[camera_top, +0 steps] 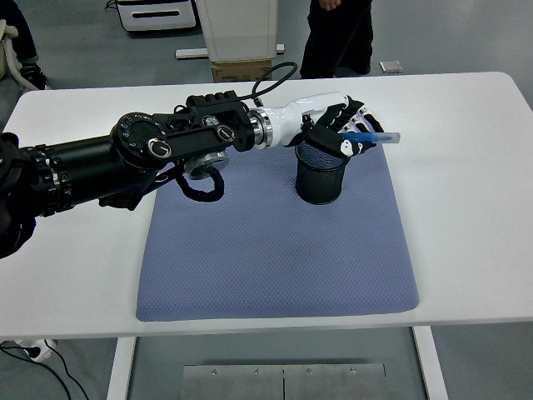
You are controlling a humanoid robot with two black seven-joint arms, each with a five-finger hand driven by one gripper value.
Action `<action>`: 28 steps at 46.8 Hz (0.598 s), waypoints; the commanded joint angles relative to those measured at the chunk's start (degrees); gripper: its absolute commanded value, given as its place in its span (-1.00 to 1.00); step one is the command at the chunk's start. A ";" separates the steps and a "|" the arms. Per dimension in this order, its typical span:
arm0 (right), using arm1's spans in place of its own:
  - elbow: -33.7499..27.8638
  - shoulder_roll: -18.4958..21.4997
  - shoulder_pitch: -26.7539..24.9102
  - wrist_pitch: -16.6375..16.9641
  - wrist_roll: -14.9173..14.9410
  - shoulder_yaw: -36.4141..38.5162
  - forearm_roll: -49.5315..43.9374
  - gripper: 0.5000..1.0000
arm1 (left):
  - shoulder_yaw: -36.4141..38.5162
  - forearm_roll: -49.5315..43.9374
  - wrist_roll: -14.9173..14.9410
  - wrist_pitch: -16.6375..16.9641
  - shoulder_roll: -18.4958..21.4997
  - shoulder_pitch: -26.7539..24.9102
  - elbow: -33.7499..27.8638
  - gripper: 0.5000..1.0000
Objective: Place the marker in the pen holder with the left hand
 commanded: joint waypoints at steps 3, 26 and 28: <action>0.00 0.00 0.00 0.00 0.00 -0.01 -0.04 1.00 | -0.06 -1.26 -0.66 0.07 0.00 0.44 0.00 -1.00; 0.00 0.00 0.00 0.00 0.00 -0.01 0.05 1.00 | -0.49 -5.83 -1.63 1.65 0.44 0.79 0.00 -0.03; 0.00 0.00 0.00 0.00 0.00 -0.01 -0.04 1.00 | -1.28 -5.83 -1.63 1.65 0.61 0.79 0.00 0.00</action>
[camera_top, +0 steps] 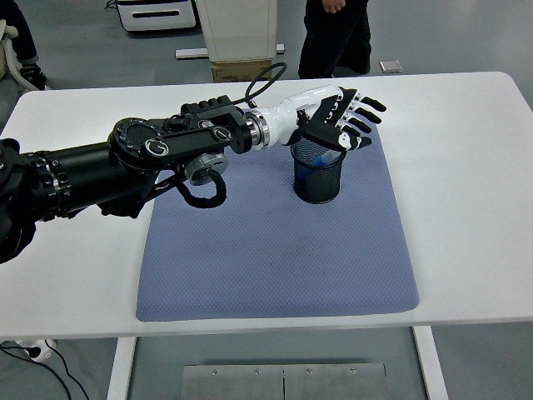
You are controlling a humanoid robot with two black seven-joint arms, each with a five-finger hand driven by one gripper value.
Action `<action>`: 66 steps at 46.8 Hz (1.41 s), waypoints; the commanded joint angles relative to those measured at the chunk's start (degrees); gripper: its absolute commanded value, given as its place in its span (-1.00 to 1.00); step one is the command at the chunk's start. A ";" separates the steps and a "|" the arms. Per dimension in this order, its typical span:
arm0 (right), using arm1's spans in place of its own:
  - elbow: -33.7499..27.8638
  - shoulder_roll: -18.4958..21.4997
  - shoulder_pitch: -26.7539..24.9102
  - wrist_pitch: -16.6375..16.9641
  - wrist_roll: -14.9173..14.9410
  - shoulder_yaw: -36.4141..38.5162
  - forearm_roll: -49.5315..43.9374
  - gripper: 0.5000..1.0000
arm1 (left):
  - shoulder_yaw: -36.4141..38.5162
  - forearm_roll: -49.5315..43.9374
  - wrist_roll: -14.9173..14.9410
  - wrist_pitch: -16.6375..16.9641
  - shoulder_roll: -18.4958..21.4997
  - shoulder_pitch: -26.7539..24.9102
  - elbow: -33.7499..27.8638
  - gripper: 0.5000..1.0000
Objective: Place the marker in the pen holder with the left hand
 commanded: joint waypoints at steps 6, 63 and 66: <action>0.00 0.00 0.00 0.00 0.00 -0.05 0.03 1.00 | -4.23 -0.20 -0.09 0.00 1.04 -0.07 0.09 0.55; 0.00 0.00 0.00 0.00 0.00 -0.05 0.03 1.00 | -41.94 -2.39 -2.99 -0.61 27.32 31.21 6.06 1.00; 0.00 0.00 0.00 0.00 0.00 0.04 0.03 1.00 | -42.83 -2.39 -2.99 -0.61 27.41 32.53 6.06 1.00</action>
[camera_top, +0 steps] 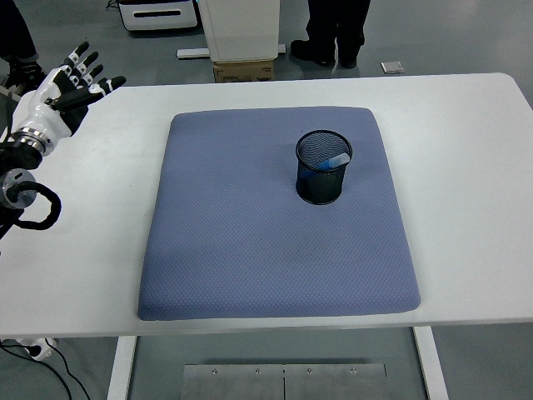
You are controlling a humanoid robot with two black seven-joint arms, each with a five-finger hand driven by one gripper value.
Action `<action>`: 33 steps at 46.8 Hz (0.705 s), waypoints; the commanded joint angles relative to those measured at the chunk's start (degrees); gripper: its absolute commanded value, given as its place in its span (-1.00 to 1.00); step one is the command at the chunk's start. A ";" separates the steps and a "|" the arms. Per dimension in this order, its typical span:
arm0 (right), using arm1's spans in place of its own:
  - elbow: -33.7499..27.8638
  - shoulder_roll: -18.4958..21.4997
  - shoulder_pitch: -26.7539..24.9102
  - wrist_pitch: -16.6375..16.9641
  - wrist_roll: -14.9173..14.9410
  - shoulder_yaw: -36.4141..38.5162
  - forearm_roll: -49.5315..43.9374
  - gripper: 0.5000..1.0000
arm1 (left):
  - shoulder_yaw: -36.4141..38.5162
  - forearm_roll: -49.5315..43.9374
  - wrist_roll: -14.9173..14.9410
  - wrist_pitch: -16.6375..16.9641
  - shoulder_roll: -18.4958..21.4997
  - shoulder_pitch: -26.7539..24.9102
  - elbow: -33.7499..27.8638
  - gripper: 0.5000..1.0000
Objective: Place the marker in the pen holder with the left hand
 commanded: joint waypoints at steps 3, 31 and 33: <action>-0.01 0.00 -0.02 0.00 0.00 -0.02 0.04 1.00 | -1.05 -0.05 0.00 -0.04 0.12 1.81 -0.04 1.00; 0.43 0.00 3.50 0.00 -0.17 -0.02 -0.49 1.00 | -3.42 -5.41 -4.40 0.05 -0.06 7.88 -0.04 1.00; 0.43 0.00 3.59 0.00 -0.18 0.07 -0.40 1.00 | -3.42 -5.41 -4.49 -0.03 -0.15 7.97 -0.04 1.00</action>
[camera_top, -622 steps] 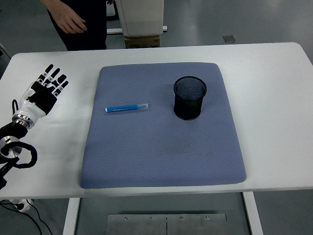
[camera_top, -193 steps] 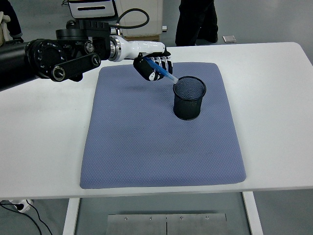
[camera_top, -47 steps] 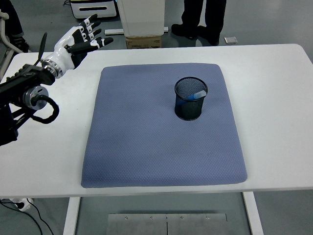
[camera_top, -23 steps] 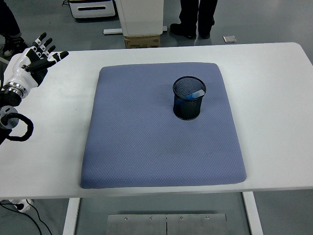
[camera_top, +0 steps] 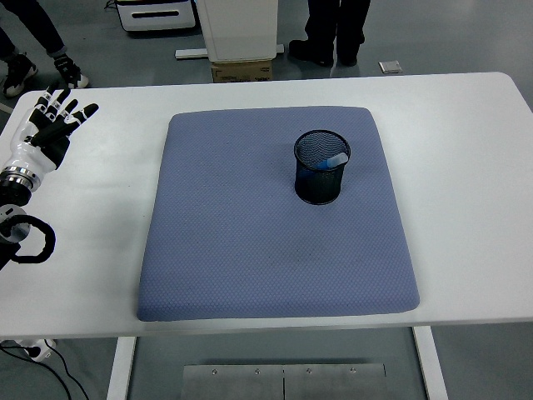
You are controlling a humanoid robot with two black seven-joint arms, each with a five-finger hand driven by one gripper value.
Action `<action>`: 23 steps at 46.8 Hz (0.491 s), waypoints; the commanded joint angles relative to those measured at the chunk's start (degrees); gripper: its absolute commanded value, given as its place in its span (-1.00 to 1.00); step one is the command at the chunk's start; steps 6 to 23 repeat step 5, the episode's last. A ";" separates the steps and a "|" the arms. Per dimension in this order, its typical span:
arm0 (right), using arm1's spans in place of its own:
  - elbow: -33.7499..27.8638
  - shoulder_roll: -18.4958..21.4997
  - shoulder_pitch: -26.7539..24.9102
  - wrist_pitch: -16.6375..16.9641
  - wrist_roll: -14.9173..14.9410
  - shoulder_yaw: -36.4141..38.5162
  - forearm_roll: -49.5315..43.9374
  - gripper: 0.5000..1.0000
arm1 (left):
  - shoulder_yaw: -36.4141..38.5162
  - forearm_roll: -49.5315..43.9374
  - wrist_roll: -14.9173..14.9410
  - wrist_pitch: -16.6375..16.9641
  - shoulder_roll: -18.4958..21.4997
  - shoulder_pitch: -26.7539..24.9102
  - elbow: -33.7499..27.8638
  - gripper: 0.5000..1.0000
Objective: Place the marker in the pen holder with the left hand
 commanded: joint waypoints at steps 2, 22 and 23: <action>0.00 0.00 0.07 -0.02 -0.11 0.02 -0.01 1.00 | 0.01 0.00 -0.19 -0.05 -0.21 0.29 -0.07 1.00; 0.09 0.00 -0.02 -0.02 -0.02 0.02 0.16 1.00 | 0.01 0.00 -0.19 -0.06 -0.30 0.46 -0.07 1.00; 0.09 0.00 -0.02 -0.02 -0.02 0.02 0.16 1.00 | 0.01 0.00 -0.19 -0.06 -0.30 0.46 -0.07 1.00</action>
